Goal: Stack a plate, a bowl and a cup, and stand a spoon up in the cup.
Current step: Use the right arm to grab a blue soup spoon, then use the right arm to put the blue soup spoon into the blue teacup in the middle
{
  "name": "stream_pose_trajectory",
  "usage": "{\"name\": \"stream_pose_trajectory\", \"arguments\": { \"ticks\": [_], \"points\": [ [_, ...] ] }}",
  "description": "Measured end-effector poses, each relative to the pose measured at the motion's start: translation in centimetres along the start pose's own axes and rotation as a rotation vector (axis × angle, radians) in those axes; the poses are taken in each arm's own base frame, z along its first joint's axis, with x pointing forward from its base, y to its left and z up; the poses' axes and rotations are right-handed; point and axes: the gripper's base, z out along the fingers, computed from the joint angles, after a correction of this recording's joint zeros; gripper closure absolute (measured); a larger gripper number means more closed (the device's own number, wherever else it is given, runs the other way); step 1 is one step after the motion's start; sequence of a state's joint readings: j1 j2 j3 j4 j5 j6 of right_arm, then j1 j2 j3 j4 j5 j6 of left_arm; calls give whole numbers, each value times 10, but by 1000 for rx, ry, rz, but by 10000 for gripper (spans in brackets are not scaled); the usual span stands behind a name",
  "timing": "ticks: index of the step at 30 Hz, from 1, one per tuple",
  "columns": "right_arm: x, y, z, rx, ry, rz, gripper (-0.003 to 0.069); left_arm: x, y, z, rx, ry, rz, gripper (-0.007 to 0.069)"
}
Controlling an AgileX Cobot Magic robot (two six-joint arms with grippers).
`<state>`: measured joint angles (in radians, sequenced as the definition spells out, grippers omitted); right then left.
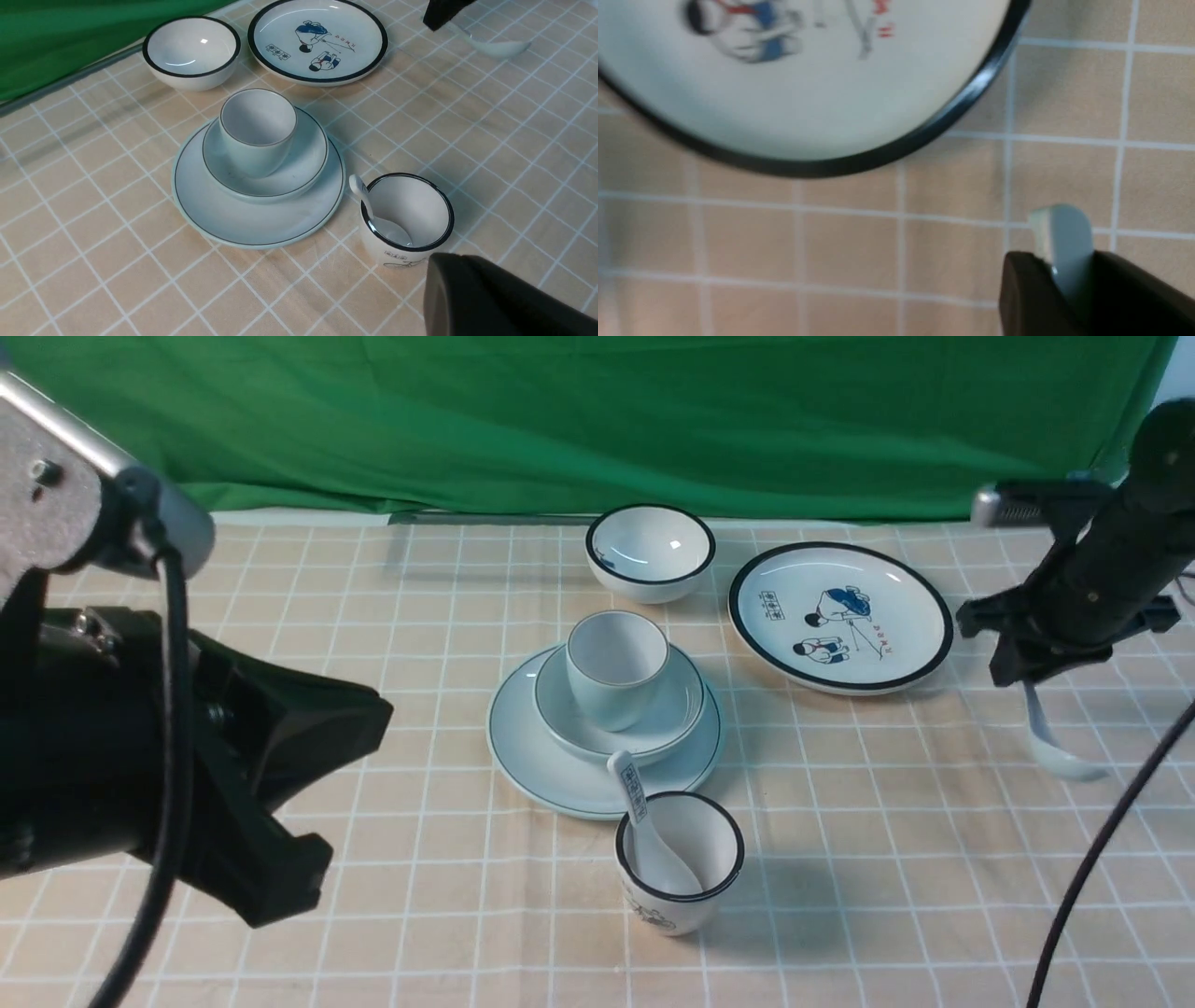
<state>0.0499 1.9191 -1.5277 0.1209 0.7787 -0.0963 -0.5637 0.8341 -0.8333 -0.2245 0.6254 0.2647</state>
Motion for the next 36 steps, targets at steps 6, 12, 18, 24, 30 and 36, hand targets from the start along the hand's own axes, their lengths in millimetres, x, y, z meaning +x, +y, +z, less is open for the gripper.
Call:
{"name": "stream_pose_trajectory", "arguments": {
  "ticks": [6,12,18,24,30,36],
  "points": [
    [34,92,-56,-160,-370,-184,484,0,0,0,0,1,44,624],
    [82,186,-55,-291,-912,-335,484,-1,1,0,-7,-8,63,624],
    [79,219,-29,-349,-1162,-341,484,-1,1,0,-9,-14,79,624],
    [48,235,3,-376,-1171,-327,484,-2,1,0,-12,-25,79,624],
    [35,229,26,-357,-1148,-289,484,-2,1,0,-14,-27,83,624],
    [28,225,51,-358,-1108,-246,484,-4,2,0,-21,-50,83,624]
  ]
}}
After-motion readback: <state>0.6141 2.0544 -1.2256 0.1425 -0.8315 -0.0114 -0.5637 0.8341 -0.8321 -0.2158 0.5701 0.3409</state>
